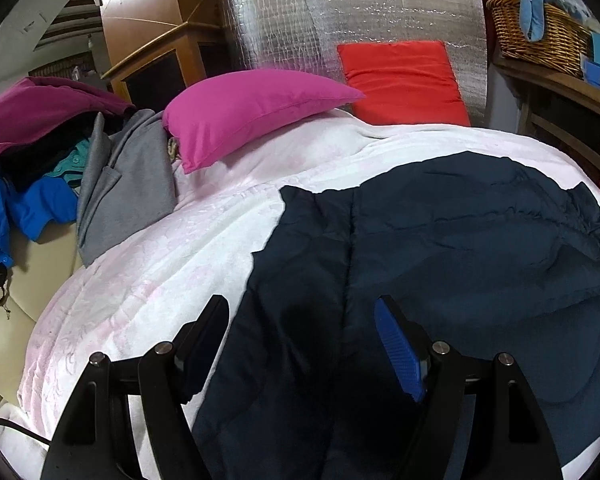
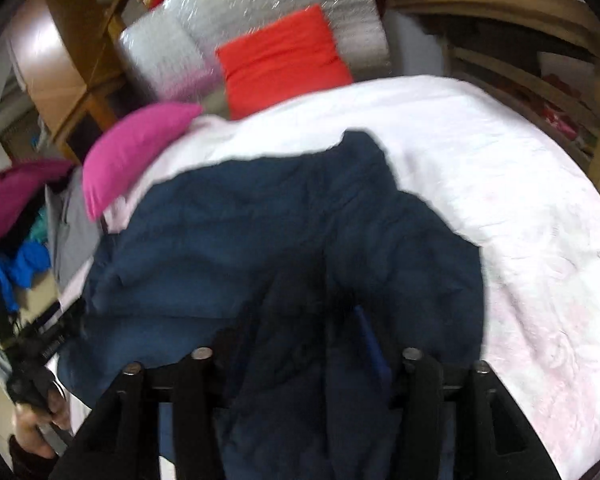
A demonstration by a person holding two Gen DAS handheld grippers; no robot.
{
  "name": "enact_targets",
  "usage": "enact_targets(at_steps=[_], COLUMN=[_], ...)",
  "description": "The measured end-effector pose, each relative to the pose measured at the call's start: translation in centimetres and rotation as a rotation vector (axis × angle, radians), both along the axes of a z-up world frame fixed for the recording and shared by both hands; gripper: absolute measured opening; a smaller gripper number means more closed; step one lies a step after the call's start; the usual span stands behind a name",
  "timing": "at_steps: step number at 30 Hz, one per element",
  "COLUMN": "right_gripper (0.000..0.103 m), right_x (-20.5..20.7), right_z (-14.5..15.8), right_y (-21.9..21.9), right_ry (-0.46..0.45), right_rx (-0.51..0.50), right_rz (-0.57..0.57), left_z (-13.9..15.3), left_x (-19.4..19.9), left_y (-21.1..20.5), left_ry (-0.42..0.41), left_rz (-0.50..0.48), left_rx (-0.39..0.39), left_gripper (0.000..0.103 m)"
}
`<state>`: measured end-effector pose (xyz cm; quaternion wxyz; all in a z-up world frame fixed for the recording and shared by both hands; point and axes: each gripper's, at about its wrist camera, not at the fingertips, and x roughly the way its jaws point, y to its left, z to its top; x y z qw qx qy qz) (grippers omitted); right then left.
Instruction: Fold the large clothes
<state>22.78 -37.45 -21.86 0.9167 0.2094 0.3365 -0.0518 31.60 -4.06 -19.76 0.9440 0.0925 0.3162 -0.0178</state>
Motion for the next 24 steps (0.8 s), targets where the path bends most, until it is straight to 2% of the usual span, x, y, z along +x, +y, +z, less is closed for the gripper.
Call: enact_targets(at_steps=[2, 7, 10, 13, 14, 19, 21, 24], right_gripper=[0.067, 0.068, 0.069, 0.077, 0.077, 0.079, 0.085, 0.087], right_x=[-1.1, -3.6, -4.0, -3.0, -2.7, -0.8, -0.1, 0.5], right_z=[0.5, 0.7, -0.2, -1.6, -2.1, -4.5, -4.9, -5.3], right_y=[-1.3, -4.9, -5.8, -6.3, -6.4, -6.7, -6.6, -6.0], right_ry=[-0.034, -0.075, -0.039, 0.038, 0.057, 0.14, 0.149, 0.145], right_rx=[0.034, 0.116, 0.156, 0.188, 0.204, 0.326, 0.339, 0.338], right_rz=[-0.037, -0.142, -0.165, -0.159, -0.154, -0.104, -0.088, -0.072], left_z=[0.1, 0.2, 0.1, 0.2, 0.3, -0.2, -1.1, -2.6], left_x=[-0.2, -0.1, 0.0, 0.2, 0.3, 1.6, 2.4, 3.2], left_y=[0.7, 2.1, 2.8, 3.7, 4.4, 9.2, 10.4, 11.0], left_ry=[-0.003, -0.002, 0.005, 0.023, 0.041, 0.154, 0.216, 0.287], left_rz=[0.008, 0.028, 0.038, 0.038, 0.034, 0.048, 0.063, 0.077], left_rx=[-0.005, -0.015, -0.014, -0.024, -0.054, -0.319, -0.384, -0.46], left_gripper=[0.076, 0.076, 0.076, 0.076, 0.077, 0.083, 0.084, 0.084])
